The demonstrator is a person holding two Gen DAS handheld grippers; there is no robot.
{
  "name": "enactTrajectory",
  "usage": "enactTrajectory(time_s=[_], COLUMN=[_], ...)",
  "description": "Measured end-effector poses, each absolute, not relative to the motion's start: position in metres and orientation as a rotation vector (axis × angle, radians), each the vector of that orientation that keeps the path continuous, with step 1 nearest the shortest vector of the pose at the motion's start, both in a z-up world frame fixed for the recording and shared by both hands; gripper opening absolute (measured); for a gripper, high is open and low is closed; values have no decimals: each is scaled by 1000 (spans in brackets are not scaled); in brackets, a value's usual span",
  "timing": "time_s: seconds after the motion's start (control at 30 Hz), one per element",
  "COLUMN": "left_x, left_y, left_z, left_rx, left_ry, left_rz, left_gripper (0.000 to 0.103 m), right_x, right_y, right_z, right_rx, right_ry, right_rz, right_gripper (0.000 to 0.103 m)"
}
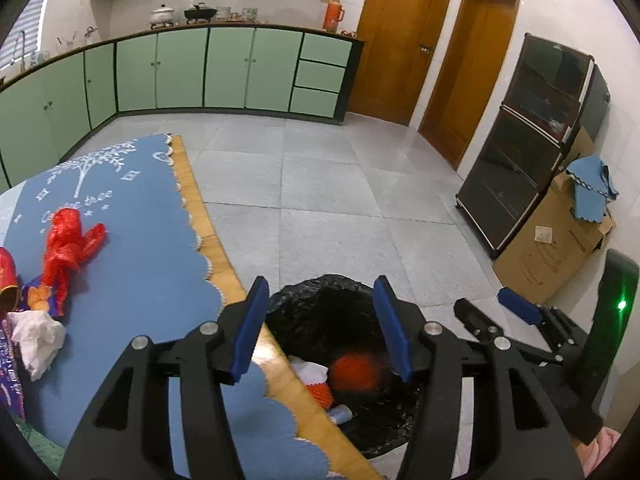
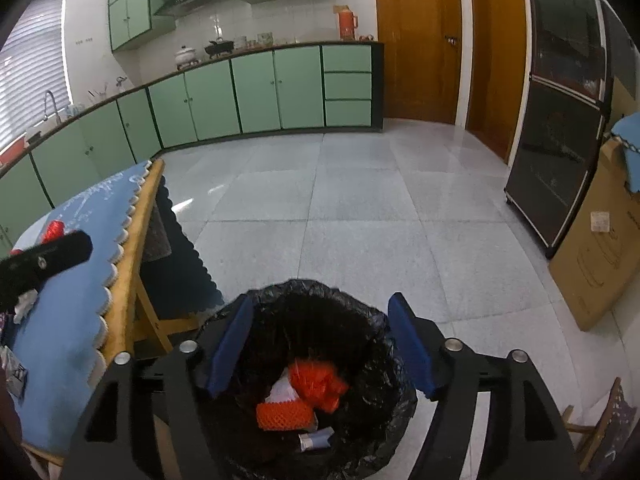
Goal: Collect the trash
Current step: 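Move both grippers back over the table toward the blue snack bag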
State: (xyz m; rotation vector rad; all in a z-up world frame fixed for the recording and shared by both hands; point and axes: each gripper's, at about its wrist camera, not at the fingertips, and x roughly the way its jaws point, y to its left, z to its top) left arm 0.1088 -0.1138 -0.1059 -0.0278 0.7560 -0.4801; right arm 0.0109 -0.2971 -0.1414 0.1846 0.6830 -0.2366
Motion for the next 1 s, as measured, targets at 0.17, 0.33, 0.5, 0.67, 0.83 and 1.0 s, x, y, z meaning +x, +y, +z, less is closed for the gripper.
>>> enactTrajectory(time_s=[0.17,0.33,0.5,0.67,0.83,1.0], left_x=[103,98,97,105,115,130], left_y=[-84,-33,36,102,140,149], left_z=[-94,-83,-79,-84,-89,-91], left_rx=[-49,-65,-72,-106,-159,-186], left_ry=[712,669,644,652,668,685], left_rz=[-412,-278,-87,81,149,138], left_gripper=[59,62,64,64,64,67], right_x=[20,38,66,96,120,142], right_y=[-277,-240,-183,-122,-75,-43], right_z=[-121,-106,-99,-94,-96,-101], right_rx=[174,140,95,58,32,12], right_ry=[637,598,579,566,561,573], right_rz=[-171,-70,72,189,250,273], right_gripper=[77,83,84,84,84,84])
